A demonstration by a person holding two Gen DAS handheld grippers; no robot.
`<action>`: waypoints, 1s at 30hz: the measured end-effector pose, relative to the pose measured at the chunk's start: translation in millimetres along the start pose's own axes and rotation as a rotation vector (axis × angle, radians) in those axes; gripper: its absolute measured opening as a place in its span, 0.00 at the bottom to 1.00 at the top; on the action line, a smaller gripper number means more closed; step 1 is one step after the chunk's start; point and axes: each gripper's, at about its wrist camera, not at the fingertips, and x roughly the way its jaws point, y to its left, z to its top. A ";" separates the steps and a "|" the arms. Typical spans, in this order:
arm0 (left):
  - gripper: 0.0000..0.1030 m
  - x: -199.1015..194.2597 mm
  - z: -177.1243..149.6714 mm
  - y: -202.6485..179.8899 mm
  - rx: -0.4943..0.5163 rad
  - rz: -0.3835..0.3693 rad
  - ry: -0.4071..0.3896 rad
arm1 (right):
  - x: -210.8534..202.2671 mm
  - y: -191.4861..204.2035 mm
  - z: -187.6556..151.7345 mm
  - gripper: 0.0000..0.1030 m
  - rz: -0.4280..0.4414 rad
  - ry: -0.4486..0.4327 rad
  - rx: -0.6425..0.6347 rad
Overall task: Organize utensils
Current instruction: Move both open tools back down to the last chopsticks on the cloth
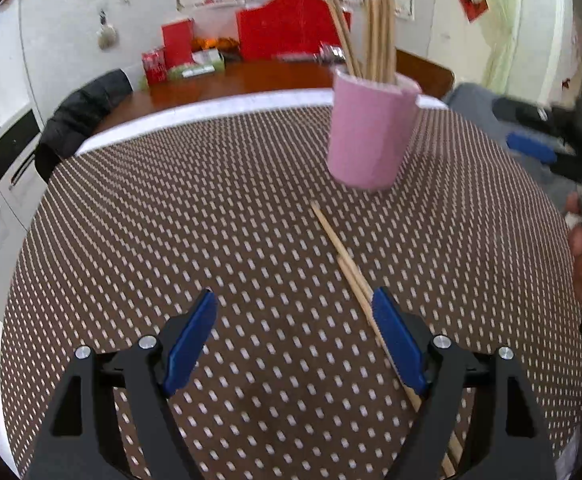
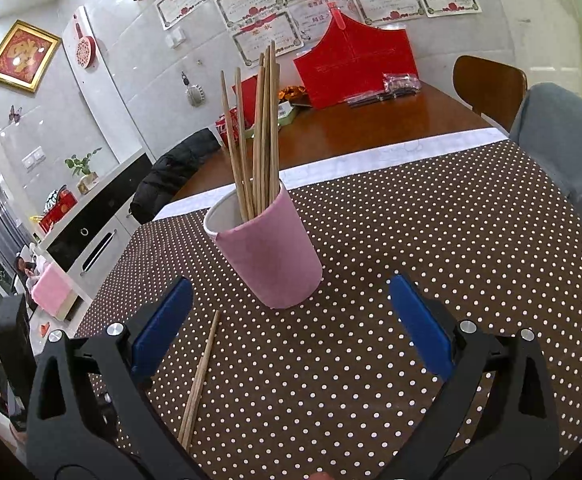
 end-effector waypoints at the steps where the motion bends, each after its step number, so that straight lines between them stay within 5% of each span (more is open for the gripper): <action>1: 0.77 0.2 -4.8 -2.6 0.004 -0.009 0.013 | 0.8 0.2 0.7 0.94 0.002 0.003 -0.002; 7: 0.77 4.6 -38.8 -18.6 0.009 -0.032 0.087 | 2.7 8.8 -1.2 0.94 0.012 0.019 -0.034; 19: 0.77 -19.2 -55.7 -37.4 -0.035 -0.042 0.063 | 5.4 29.3 -8.0 0.94 0.035 0.039 -0.086; 30: 0.82 -24.1 -71.8 -64.8 -0.033 0.108 0.033 | 4.7 38.5 -11.1 0.94 0.052 0.050 -0.113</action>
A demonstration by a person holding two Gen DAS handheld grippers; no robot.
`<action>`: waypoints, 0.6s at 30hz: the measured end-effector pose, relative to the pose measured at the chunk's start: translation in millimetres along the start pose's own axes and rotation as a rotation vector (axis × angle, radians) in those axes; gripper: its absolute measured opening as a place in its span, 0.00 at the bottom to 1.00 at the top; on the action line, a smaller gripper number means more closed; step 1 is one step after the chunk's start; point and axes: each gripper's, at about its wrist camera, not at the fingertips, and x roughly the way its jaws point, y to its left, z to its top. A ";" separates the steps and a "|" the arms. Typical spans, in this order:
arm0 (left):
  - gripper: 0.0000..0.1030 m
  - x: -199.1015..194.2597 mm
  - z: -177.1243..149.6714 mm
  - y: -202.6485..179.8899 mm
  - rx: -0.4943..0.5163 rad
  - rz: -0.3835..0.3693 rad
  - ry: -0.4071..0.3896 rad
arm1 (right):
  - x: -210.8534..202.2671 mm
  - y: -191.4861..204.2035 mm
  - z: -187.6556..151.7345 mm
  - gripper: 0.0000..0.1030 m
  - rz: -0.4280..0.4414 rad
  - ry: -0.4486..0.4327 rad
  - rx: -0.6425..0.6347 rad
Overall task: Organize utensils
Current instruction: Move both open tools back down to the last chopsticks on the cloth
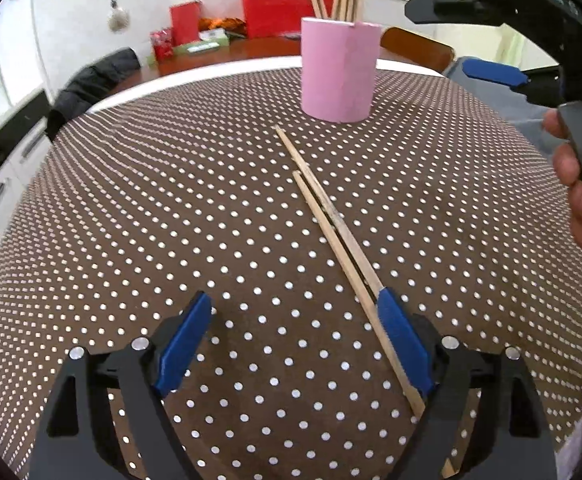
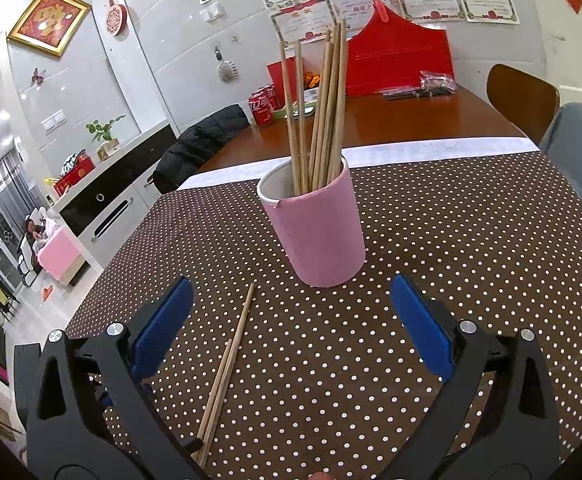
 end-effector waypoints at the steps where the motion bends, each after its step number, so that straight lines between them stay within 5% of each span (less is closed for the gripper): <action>1: 0.82 3.1 3.1 -0.8 0.006 0.013 0.011 | 0.2 0.9 -0.4 0.94 -0.001 0.001 0.000; 8: 0.83 2.8 7.1 3.3 0.026 0.025 0.009 | 4.1 2.3 -3.9 0.94 0.008 0.044 -0.009; 15: 0.83 12.6 17.8 44.9 0.013 0.036 0.008 | 47.2 36.2 -34.3 0.93 -0.027 0.296 -0.185; 18: 0.83 15.9 22.0 53.8 0.013 0.028 0.006 | 59.4 52.8 -48.1 0.62 -0.013 0.362 -0.239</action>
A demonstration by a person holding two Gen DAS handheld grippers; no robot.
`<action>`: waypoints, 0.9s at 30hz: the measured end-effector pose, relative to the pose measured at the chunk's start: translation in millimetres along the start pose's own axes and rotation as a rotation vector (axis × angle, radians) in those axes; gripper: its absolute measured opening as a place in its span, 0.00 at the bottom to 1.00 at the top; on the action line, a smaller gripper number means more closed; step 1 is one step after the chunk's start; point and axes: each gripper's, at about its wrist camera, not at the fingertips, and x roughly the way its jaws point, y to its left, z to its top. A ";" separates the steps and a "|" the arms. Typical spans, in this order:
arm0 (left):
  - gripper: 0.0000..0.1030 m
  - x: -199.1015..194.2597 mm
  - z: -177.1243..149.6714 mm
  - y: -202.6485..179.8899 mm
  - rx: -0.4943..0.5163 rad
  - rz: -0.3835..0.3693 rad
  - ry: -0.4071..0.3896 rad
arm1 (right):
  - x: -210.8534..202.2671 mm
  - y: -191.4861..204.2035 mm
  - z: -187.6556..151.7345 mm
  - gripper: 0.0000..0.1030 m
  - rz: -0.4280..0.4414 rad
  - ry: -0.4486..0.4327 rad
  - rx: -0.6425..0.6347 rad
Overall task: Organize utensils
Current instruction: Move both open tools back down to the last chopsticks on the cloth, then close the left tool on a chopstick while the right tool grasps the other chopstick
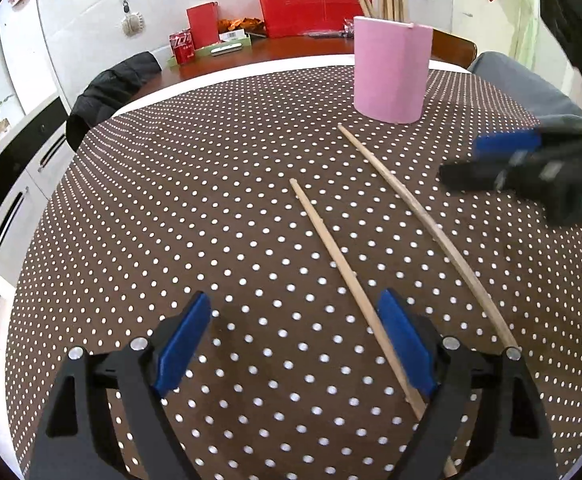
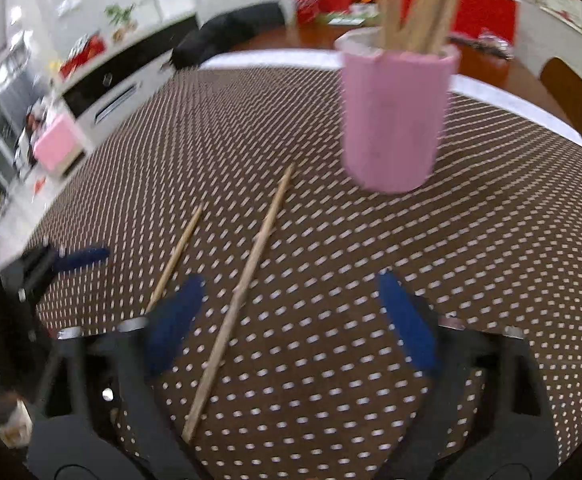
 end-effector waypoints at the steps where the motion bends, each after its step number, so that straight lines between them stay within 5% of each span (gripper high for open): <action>1: 0.83 1.0 1.0 2.1 -0.004 -0.007 0.002 | 5.2 5.6 -2.1 0.50 -0.003 0.023 -0.021; 3: 0.83 2.5 3.6 5.8 -0.001 -0.011 0.002 | 15.6 14.6 -6.7 0.36 -0.012 0.069 -0.065; 7: 0.83 6.5 12.2 0.7 0.049 0.010 -0.012 | 11.5 17.3 -13.1 0.33 -0.081 0.103 -0.140; 15: 0.82 22.2 34.7 3.4 0.066 0.006 -0.004 | 0.1 4.7 -7.6 0.34 0.045 0.043 -0.033; 22: 0.82 11.4 19.5 3.7 0.067 -0.012 0.018 | 4.3 32.7 -17.3 0.35 -0.039 0.105 -0.187; 27: 0.82 15.5 25.2 -3.5 0.075 -0.018 0.007 | -4.1 9.4 -18.1 0.35 -0.072 0.112 -0.141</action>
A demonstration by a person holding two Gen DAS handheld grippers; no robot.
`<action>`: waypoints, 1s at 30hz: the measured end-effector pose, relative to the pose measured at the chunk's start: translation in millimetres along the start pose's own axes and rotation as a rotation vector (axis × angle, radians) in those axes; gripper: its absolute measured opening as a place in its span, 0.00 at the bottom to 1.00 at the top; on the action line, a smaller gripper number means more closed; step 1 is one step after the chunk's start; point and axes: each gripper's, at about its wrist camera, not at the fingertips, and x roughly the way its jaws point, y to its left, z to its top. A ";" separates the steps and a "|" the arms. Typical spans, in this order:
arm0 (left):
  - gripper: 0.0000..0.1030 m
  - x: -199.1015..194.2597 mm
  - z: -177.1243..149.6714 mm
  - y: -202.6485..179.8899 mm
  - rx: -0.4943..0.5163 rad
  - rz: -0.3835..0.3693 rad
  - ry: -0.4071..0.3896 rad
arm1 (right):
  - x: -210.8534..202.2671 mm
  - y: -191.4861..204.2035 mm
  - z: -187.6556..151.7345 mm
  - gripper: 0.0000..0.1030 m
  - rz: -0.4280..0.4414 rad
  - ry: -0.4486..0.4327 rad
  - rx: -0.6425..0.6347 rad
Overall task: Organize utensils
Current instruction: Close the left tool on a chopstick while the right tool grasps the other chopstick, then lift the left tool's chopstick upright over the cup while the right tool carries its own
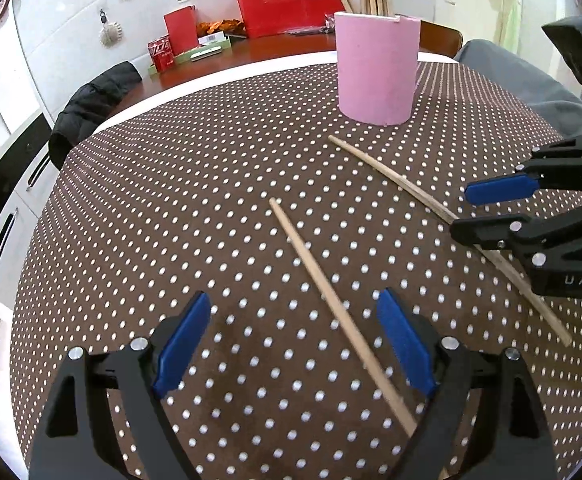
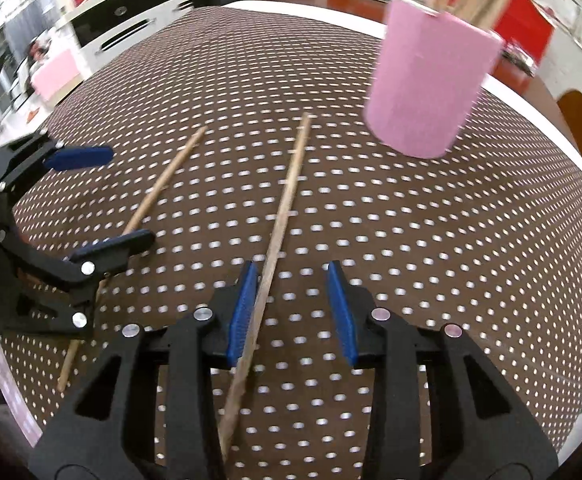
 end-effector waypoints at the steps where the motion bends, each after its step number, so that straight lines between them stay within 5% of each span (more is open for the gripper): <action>1: 0.82 1.6 2.2 -1.6 0.003 0.000 -0.002 | -0.2 -2.0 -0.5 0.36 0.003 -0.005 0.007; 4: 0.74 4.8 7.6 -5.9 0.006 -0.024 -0.004 | 3.0 -3.8 3.6 0.36 0.034 -0.040 0.040; 7: 0.54 4.7 11.2 -7.6 0.010 -0.097 0.017 | 13.3 -1.1 11.9 0.35 0.024 -0.072 0.064; 10: 0.34 3.4 13.2 -13.5 0.029 -0.129 0.035 | 16.6 -0.7 16.5 0.19 -0.021 -0.081 0.055; 12: 0.12 2.8 13.7 -18.0 0.042 -0.136 0.040 | 18.1 -2.4 18.3 0.08 -0.023 -0.087 0.067; 14: 0.05 2.9 15.1 -20.2 0.044 -0.141 0.044 | 19.4 -4.0 20.0 0.06 -0.020 -0.089 0.067; 22: 0.05 -9.4 21.7 -2.9 -0.060 -0.147 -0.035 | -1.9 -31.3 12.8 0.05 0.102 -0.197 0.167; 30: 0.05 -50.9 53.6 14.2 -0.143 -0.121 -0.266 | -36.5 -53.1 17.1 0.05 0.204 -0.403 0.259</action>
